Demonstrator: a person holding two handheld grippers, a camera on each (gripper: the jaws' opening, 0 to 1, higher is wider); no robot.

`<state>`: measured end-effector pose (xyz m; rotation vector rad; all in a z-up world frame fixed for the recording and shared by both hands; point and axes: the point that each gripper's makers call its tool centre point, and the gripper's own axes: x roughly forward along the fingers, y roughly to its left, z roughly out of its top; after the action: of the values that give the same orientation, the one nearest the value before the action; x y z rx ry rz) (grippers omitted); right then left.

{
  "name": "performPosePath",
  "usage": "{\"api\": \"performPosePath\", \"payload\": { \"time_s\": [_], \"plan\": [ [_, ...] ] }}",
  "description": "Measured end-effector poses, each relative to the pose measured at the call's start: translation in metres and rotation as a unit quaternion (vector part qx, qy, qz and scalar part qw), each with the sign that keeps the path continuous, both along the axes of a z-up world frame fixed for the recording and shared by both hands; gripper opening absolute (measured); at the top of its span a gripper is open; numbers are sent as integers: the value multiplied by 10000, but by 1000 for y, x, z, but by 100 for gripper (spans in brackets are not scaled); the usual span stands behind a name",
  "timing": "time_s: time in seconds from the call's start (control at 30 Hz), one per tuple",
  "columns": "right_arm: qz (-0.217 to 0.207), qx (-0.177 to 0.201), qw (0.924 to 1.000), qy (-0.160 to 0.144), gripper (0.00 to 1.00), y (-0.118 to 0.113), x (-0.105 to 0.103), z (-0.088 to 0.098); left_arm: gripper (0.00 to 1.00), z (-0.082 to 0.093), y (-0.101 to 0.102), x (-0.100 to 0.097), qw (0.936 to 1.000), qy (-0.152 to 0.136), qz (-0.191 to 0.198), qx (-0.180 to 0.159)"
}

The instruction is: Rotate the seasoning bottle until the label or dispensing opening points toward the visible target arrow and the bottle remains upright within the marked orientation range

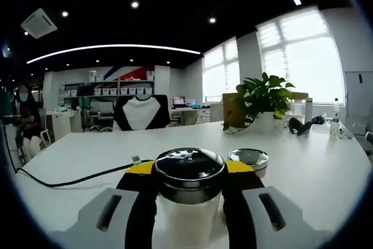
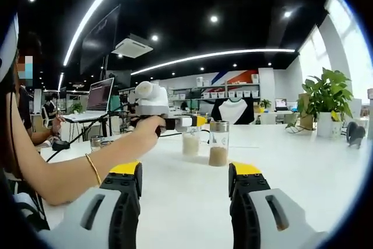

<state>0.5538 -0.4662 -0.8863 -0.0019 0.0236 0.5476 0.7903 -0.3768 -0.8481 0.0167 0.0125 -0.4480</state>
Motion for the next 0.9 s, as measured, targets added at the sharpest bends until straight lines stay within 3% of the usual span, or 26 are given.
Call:
{"api": "performPosePath", "payload": {
  "time_s": [0.43,0.9],
  "plan": [
    [17,67,9999,-78,60,-6,-8,7,45,47,-5,-41,9989,-350,-314,40],
    [202,135,9997,-90,59,7,-19,5,44,42,-9,-74,9965,-313,-777,22]
  ]
}}
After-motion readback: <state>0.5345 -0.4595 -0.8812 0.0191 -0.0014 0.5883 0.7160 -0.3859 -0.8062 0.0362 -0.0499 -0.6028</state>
